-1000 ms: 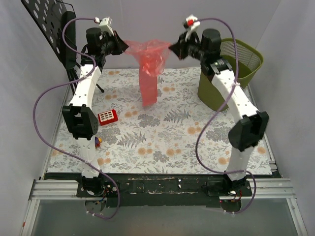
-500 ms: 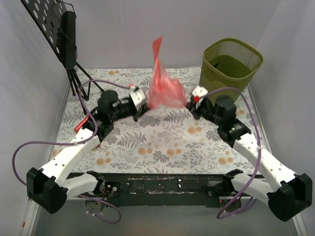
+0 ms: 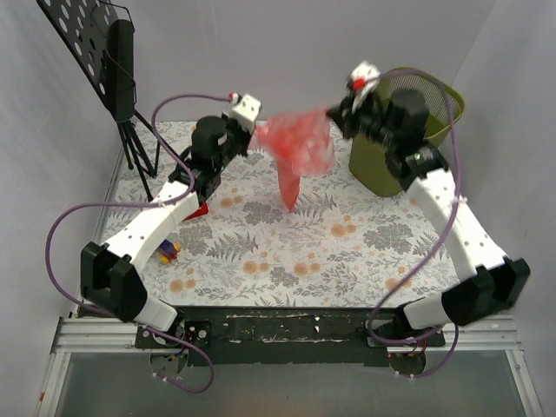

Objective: Put the trash bags into the trash bin

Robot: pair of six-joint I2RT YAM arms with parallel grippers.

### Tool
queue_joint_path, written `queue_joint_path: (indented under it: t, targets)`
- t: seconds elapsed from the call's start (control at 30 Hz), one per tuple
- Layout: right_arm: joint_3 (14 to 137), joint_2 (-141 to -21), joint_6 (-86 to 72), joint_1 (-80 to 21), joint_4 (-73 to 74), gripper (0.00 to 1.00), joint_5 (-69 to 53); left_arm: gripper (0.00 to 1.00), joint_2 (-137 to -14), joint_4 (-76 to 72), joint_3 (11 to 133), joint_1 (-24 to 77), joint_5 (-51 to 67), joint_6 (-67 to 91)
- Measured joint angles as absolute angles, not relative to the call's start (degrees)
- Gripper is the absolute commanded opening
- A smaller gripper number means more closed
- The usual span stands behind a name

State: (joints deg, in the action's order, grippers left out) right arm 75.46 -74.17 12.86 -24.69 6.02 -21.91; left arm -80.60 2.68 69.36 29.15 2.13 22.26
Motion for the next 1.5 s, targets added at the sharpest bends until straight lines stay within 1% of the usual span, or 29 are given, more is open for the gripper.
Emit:
queue_joint_path:
  t: [0.03, 0.1, 0.17, 0.23, 0.27, 0.3, 0.33, 0.37, 0.4, 0.43, 0.47, 0.53, 0.57, 0.63, 0.73, 0.83, 0.93, 1.07, 1.13, 1.23, 1.3, 1.37, 1.43, 1.5]
  targets:
    - [82.65, -78.43, 11.14, -22.81, 5.39, 0.01, -21.04, 0.00, -82.43, 1.06, 72.55, 28.40, -0.67, 22.00]
    - [98.26, -87.64, 8.49, -20.10, 3.60, 0.01, -18.33, 0.00, -88.31, -0.73, 83.46, 27.07, -7.14, 22.41]
    - [111.09, -95.00, 7.70, -19.18, 1.30, 0.01, -15.38, 0.00, -95.24, -1.93, 97.73, 26.02, -11.46, 24.53]
    - [120.01, -99.31, 8.14, -20.49, 0.21, 0.01, -13.50, 0.00, -100.01, -3.75, 110.02, 25.78, -13.06, 27.27]
    - [122.34, -100.01, 8.97, -21.80, -0.34, 0.01, -13.08, 0.00, -100.27, -5.41, 112.55, 25.98, -12.80, 28.34]
    - [122.02, -99.15, 9.96, -23.46, -0.73, 0.01, -12.99, 0.00, -98.80, -7.53, 112.57, 26.33, -11.92, 29.06]
    - [117.91, -96.38, 11.18, -25.26, -1.93, 0.01, -12.99, 0.00, -95.83, -10.00, 109.58, 26.79, -9.50, 29.47]
    - [108.71, -91.13, 12.49, -26.87, -4.05, 0.01, -13.19, 0.00, -91.15, -13.47, 100.57, 27.27, -4.32, 29.17]
    - [96.77, -84.07, 13.74, -28.56, -5.82, 0.01, -13.69, 0.00, -85.49, -13.32, 96.31, 27.77, -1.96, 28.56]
    - [84.44, -76.90, 14.90, -29.80, -6.24, 0.01, -14.31, 0.00, -79.50, -15.00, 87.46, 28.64, 2.59, 25.98]
    - [75.24, -71.70, 15.77, -30.20, -5.50, 0.01, -15.03, 0.00, -75.09, -12.75, 80.82, 29.41, 6.35, 23.18]
    - [55.53, -61.21, 17.96, -29.87, -1.23, 0.01, -16.43, 0.00, -66.17, -3.05, 66.67, 31.64, 13.89, 15.09]
    - [49.12, -58.33, 18.55, -29.58, 2.07, 0.01, -16.82, 0.00, -64.97, 1.98, 61.45, 32.69, 16.53, 12.36]
    - [41.23, -56.99, 19.51, -29.26, 8.64, 0.01, -17.12, 0.00, -67.07, 11.57, 53.32, 33.52, 19.57, 9.30]
    - [38.81, -56.53, 19.44, -29.26, 14.85, 0.01, -17.19, 0.00, -72.10, 22.37, 46.48, 33.26, 19.97, 9.34]
    - [43.05, -55.96, 18.50, -29.21, 15.49, 0.01, -17.76, 0.00, -70.06, 24.73, 45.80, 33.08, 19.16, 11.38]
    - [51.88, -58.00, 15.55, -27.49, 14.63, 0.01, -17.45, 0.00, -66.08, 19.75, 48.71, 33.15, 15.70, 14.06]
    - [64.31, -63.40, 9.47, -20.36, 11.81, 0.01, -16.82, 0.00, -63.57, 13.23, 52.14, 32.14, 11.35, 16.12]
    - [69.58, -66.81, 6.98, -17.39, 11.97, 0.01, -16.84, 0.00, -63.59, 14.74, 54.39, 31.20, 12.82, 15.81]
    - [74.32, -72.62, 5.74, -16.21, 15.64, 0.01, -17.96, 0.00, -68.25, 23.81, 60.29, 30.52, 19.81, 14.72]
    - [73.41, -75.72, 5.52, -16.45, 19.35, 0.01, -19.75, 0.00, -73.32, 30.63, 63.11, 30.52, 24.18, 14.92]
    - [67.83, -76.60, 4.71, -17.06, 22.26, 0.01, -21.10, 0.00, -80.03, 37.39, 65.43, 30.63, 26.63, 15.81]
    - [63.22, -75.57, 4.14, -17.76, 26.70, 0.01, -22.68, 0.00, -85.10, 42.13, 66.85, 30.59, 27.07, 17.47]
    - [62.48, -73.73, 3.27, -18.35, 29.50, 0.01, -23.90, 0.00, -85.60, 42.89, 67.02, 30.59, 25.34, 20.69]
